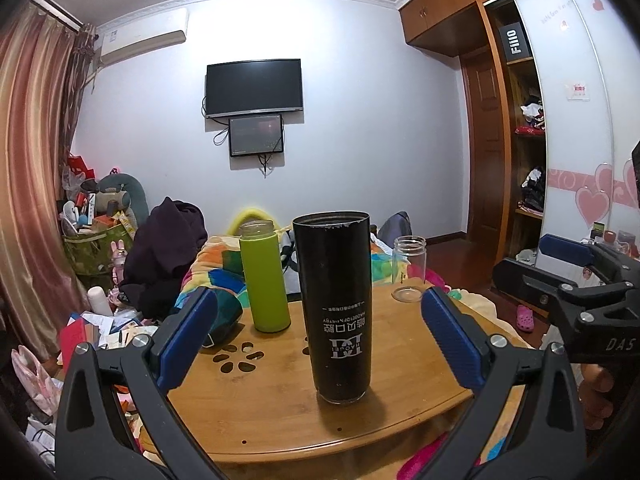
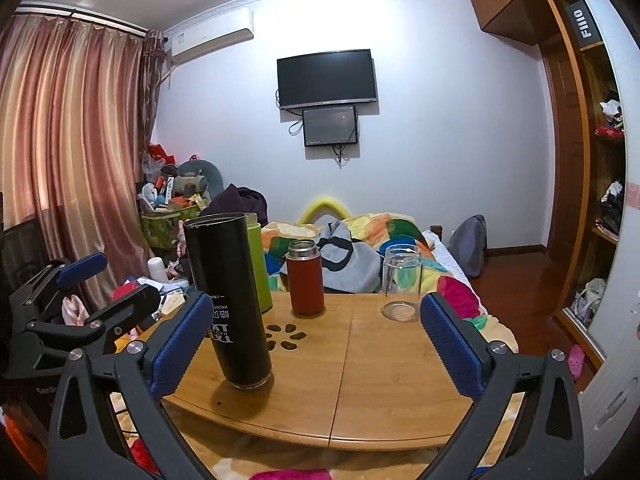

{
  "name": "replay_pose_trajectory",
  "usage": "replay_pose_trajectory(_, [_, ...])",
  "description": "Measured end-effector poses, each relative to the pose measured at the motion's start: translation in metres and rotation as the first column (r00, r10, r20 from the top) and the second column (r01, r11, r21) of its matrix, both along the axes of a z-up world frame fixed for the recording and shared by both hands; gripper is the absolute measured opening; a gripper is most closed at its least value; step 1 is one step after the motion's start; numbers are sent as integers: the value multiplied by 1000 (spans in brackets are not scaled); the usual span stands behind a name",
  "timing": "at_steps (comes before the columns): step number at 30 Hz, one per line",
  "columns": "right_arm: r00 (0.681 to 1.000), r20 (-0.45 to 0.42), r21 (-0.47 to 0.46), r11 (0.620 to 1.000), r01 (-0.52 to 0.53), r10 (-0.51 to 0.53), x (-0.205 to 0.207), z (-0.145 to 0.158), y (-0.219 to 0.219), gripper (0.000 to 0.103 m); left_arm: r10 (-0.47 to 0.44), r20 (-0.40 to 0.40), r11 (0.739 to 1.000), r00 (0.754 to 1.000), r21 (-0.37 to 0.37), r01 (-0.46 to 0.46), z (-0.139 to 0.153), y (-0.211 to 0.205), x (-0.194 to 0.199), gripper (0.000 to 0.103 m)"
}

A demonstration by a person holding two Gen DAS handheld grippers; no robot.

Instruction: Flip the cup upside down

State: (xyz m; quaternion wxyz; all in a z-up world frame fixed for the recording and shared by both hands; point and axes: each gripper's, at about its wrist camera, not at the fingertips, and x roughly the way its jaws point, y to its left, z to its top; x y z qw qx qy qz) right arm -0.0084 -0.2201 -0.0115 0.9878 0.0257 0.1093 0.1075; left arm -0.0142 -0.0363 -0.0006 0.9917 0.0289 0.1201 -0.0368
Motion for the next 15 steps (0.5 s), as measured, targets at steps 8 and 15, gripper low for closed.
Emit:
replay_pose_trajectory(8, [1000,9,4,1000,6,-6,-3,2,-3,103,-3,7,1000,1000,1,3,-3,1,-3,103])
replay_pose_trajectory(15, [1000,15,0,1000,5,-5,-4,3,-1,103,1,16,1000,1000,-4,-1,-2,2,-7,103])
